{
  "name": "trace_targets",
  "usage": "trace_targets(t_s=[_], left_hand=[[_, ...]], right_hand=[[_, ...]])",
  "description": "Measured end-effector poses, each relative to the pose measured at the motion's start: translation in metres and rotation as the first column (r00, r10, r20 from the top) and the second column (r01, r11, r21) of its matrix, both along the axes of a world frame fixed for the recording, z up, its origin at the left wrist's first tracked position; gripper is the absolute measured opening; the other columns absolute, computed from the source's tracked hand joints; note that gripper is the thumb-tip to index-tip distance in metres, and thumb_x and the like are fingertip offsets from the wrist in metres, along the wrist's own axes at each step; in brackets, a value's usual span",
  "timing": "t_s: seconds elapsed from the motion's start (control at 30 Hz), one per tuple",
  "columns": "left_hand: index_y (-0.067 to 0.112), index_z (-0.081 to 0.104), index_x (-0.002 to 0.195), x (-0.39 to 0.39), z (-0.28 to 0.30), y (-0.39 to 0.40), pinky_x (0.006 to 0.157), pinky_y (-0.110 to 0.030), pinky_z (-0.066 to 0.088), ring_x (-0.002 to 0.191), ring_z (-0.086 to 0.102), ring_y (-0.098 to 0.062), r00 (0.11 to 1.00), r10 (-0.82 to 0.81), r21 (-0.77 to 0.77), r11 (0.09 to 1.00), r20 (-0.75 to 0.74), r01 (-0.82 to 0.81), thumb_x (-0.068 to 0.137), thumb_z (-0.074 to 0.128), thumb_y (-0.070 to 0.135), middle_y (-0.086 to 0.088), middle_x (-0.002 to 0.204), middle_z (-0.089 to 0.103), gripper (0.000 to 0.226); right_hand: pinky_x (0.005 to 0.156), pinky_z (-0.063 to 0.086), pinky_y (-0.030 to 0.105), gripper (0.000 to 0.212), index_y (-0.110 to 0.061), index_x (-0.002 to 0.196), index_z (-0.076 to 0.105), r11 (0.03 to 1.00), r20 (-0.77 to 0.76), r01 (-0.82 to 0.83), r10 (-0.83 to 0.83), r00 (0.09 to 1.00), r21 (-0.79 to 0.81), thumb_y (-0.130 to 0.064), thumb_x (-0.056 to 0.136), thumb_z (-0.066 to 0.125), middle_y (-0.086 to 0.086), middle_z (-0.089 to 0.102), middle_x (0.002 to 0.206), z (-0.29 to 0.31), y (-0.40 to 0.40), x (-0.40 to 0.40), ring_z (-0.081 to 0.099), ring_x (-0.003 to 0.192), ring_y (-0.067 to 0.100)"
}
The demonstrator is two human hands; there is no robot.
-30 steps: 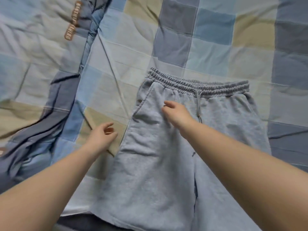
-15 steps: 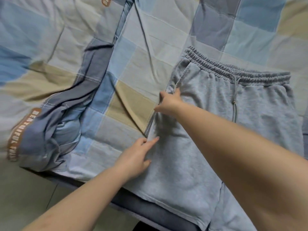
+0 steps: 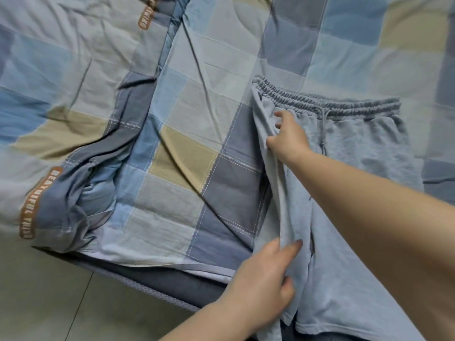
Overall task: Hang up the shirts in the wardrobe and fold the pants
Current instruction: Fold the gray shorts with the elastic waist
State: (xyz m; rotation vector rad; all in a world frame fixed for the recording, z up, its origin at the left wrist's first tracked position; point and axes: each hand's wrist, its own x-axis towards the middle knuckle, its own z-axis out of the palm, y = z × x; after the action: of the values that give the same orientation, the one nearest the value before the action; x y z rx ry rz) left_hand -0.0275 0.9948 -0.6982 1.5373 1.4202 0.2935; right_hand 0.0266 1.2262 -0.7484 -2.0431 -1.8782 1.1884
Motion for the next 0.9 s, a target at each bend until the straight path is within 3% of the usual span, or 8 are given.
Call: trace_targets(t_s=[0.13,0.3,0.43,0.53,0.6,0.67,0.8,0.9], left_hand=[[0.034,0.027,0.147,0.040,-0.001,0.007,0.086,-0.031,0.041,0.108,0.049,-0.023,0.999,-0.032,0.021,0.999,0.008,0.032,0.088,0.046,0.018,0.003,0.127,0.040,0.065],[0.027,0.032,0.147,0.099,0.002,0.017,0.092,-0.034,0.042,0.113,0.047,-0.025,0.990,-0.141,0.030,0.990,0.013,0.141,0.088,0.047,0.015,-0.002,0.132,0.039,0.063],[0.023,0.034,0.147,0.161,0.003,0.027,0.092,-0.039,0.044,0.113,0.048,-0.027,0.981,-0.185,0.046,0.982,0.054,0.183,0.089,0.047,0.014,-0.003,0.132,0.039,0.060],[0.020,0.033,0.147,0.212,0.000,0.032,0.093,-0.040,0.044,0.113,0.048,-0.028,0.972,-0.216,-0.003,0.976,0.096,0.217,0.090,0.047,0.015,-0.003,0.133,0.038,0.059],[0.019,0.027,0.150,0.242,-0.007,0.033,0.096,-0.037,0.042,0.115,0.046,-0.025,0.971,-0.203,-0.063,0.975,0.126,0.212,0.092,0.046,0.016,-0.002,0.136,0.036,0.060],[0.020,0.022,0.152,0.267,-0.017,0.033,0.100,-0.031,0.039,0.122,0.043,-0.022,0.979,-0.165,-0.119,0.977,0.120,0.179,0.095,0.046,0.017,-0.001,0.143,0.032,0.062],[0.019,0.019,0.152,0.298,-0.041,0.027,0.111,-0.026,0.028,0.136,0.033,-0.022,0.985,-0.112,-0.237,0.961,0.130,0.141,0.095,0.049,0.017,-0.001,0.157,0.016,0.065],[0.020,0.032,0.147,0.296,-0.061,0.015,0.107,-0.028,0.039,0.120,0.053,-0.017,0.981,0.011,-0.352,0.934,0.196,0.059,0.092,0.056,0.014,-0.002,0.157,0.018,0.060]], right_hand=[[0.070,0.043,0.035,0.034,-0.022,0.115,0.052,0.994,-0.015,-0.044,0.046,0.999,0.098,-0.005,0.088,0.040,0.007,0.059,0.103,0.008,0.005,0.036,0.057,0.096,0.032],[0.099,0.043,0.037,0.046,-0.027,0.126,0.059,0.976,0.149,-0.169,0.148,0.978,0.140,-0.007,0.091,0.036,0.005,0.052,0.136,0.014,0.024,0.121,0.050,0.120,0.029],[0.100,0.037,0.038,0.041,-0.015,0.132,0.051,0.973,0.269,-0.107,0.049,0.962,0.206,-0.010,0.094,0.036,0.013,0.046,0.138,0.015,0.030,0.207,0.044,0.125,0.033],[0.106,0.031,0.034,0.050,-0.008,0.142,0.038,0.995,0.303,-0.067,0.040,0.952,0.079,-0.002,0.091,0.038,0.017,0.034,0.147,0.009,0.031,0.265,0.036,0.133,0.033],[0.100,0.033,0.031,0.044,0.000,0.134,0.040,1.000,0.294,-0.012,0.013,0.956,-0.006,-0.002,0.091,0.042,0.019,0.036,0.144,0.002,0.026,0.295,0.037,0.131,0.031],[0.088,0.037,0.030,0.039,-0.003,0.129,0.043,0.996,0.258,0.054,-0.035,0.966,-0.067,-0.009,0.091,0.048,0.019,0.046,0.136,-0.004,0.013,0.316,0.046,0.122,0.032],[0.073,0.038,0.025,0.058,-0.015,0.143,0.034,0.954,0.027,0.209,-0.208,0.978,-0.214,-0.024,0.091,0.058,0.005,0.056,0.120,-0.018,-0.042,0.342,0.057,0.092,0.019],[0.073,0.040,0.027,0.056,-0.017,0.136,0.043,0.917,-0.014,0.309,-0.322,0.946,-0.251,-0.028,0.086,0.065,-0.001,0.058,0.100,-0.028,-0.091,0.354,0.060,0.088,0.018]])
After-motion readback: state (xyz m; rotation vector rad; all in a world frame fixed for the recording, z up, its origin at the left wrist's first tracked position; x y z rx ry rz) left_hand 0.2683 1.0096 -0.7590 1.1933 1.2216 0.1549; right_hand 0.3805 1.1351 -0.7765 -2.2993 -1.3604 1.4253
